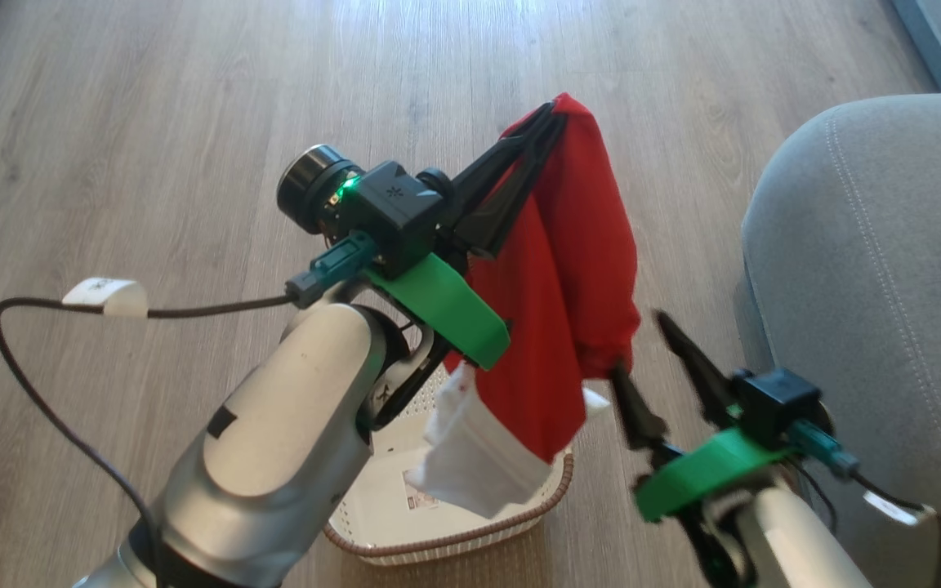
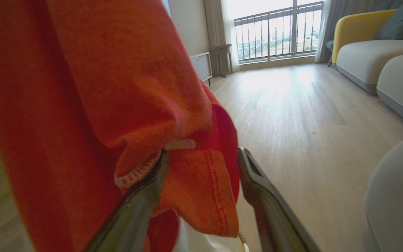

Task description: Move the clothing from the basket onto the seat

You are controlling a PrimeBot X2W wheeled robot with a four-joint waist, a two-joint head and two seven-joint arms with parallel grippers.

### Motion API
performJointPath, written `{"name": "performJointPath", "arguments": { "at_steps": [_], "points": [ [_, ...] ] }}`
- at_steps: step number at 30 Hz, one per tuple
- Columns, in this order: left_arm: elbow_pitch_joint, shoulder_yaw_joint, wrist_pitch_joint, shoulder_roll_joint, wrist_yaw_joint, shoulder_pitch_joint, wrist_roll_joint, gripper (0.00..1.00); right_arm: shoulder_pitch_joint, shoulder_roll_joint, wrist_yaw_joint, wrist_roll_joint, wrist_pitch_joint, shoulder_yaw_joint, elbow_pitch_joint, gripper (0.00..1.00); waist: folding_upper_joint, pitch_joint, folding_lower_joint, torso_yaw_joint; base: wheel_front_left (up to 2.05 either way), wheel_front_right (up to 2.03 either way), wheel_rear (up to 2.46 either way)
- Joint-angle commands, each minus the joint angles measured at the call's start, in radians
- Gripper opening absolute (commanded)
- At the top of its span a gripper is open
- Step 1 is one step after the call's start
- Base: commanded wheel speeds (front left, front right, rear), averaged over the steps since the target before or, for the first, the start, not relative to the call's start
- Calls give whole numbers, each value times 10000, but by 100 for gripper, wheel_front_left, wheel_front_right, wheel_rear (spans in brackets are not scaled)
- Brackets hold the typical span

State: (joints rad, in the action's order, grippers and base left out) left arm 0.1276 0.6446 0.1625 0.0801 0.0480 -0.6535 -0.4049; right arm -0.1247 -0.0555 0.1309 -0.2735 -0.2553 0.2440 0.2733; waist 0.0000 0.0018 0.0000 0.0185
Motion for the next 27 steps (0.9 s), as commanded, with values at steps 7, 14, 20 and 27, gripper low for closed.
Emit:
{"name": "performJointPath", "arguments": {
  "at_steps": [7, 14, 20, 27],
  "points": [
    [-347, -293, 35, 227, -119, -376, -95, 0, -1053, 25, -2, -83, -65, 1622, -1693, 100, 0, 135, 0, 27, 0, 0, 0],
    [-306, -185, 58, 221, -121, -404, -102, 0, -1686, -42, -2, 174, -65, 2459, -1657, 100, 0, 236, 0, 15, 0, 0, 0],
    [-237, -80, 97, 205, -90, -414, -140, 0, -2311, 27, -2, 322, -65, 2653, 133, 100, 0, 262, 0, 55, 0, 0, 0],
    [-143, -23, 150, 207, -99, -387, -184, 0, -2824, 48, -2, -255, -65, 2919, 1105, 0, 0, 242, 0, 144, 0, 0, 0]
  ]
}}
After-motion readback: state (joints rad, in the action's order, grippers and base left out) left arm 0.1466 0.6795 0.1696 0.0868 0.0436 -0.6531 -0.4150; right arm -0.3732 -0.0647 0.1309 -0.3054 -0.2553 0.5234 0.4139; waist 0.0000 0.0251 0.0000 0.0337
